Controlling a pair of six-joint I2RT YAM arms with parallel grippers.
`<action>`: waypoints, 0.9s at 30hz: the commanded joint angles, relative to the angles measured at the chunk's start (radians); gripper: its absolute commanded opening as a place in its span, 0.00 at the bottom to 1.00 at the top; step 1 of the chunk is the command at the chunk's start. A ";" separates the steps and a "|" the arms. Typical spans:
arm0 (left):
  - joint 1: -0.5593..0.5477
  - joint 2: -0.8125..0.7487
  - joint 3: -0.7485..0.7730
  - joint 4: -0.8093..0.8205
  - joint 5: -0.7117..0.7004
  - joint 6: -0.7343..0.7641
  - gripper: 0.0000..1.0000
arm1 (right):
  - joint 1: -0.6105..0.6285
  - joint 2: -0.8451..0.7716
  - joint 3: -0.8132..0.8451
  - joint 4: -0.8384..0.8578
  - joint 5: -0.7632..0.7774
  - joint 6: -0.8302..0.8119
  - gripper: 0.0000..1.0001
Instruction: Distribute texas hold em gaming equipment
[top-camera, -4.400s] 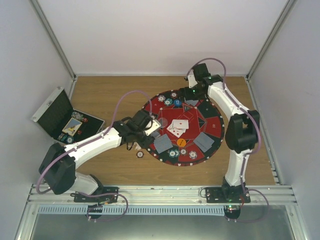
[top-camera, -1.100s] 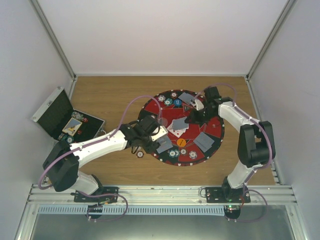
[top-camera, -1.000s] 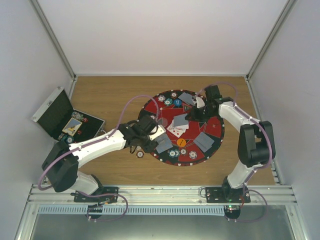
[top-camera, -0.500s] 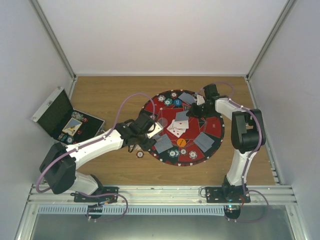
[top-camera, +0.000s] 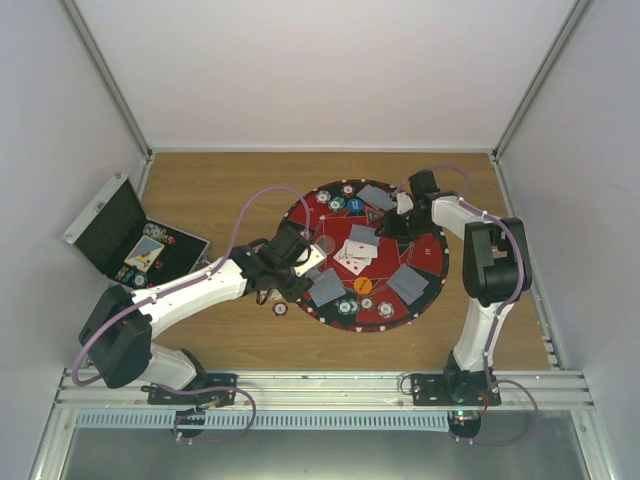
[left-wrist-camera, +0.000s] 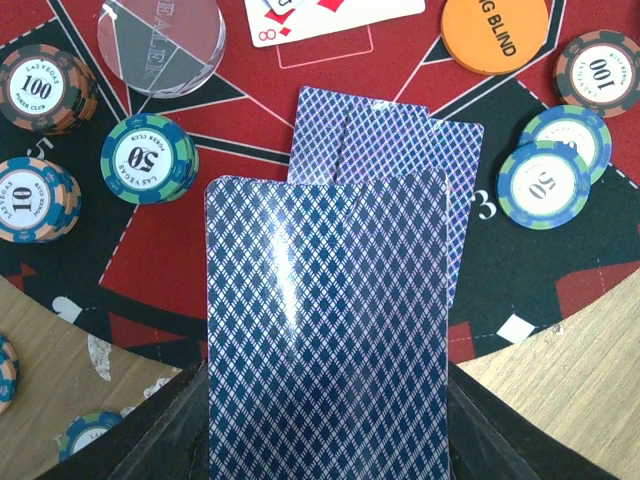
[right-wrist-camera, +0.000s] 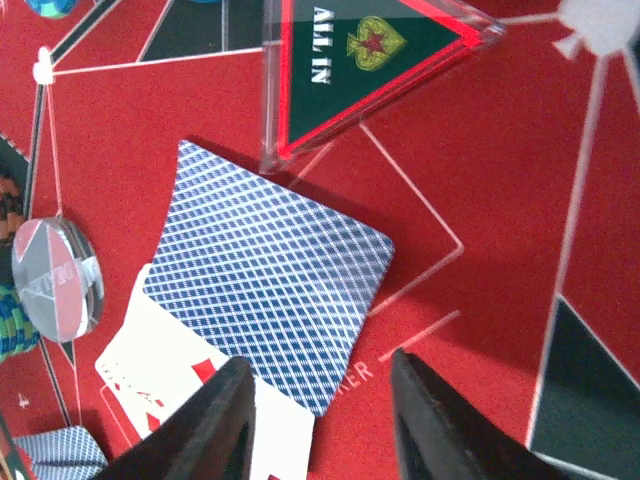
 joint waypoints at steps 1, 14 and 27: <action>0.005 -0.028 -0.012 0.054 0.005 -0.003 0.54 | -0.011 -0.068 -0.023 -0.046 0.073 -0.026 0.42; 0.003 -0.029 -0.007 0.063 0.015 0.013 0.54 | 0.135 -0.153 -0.026 -0.093 -0.385 -0.076 0.75; 0.004 -0.036 -0.010 0.063 0.044 0.015 0.54 | 0.324 -0.021 0.068 -0.208 -0.440 -0.189 0.79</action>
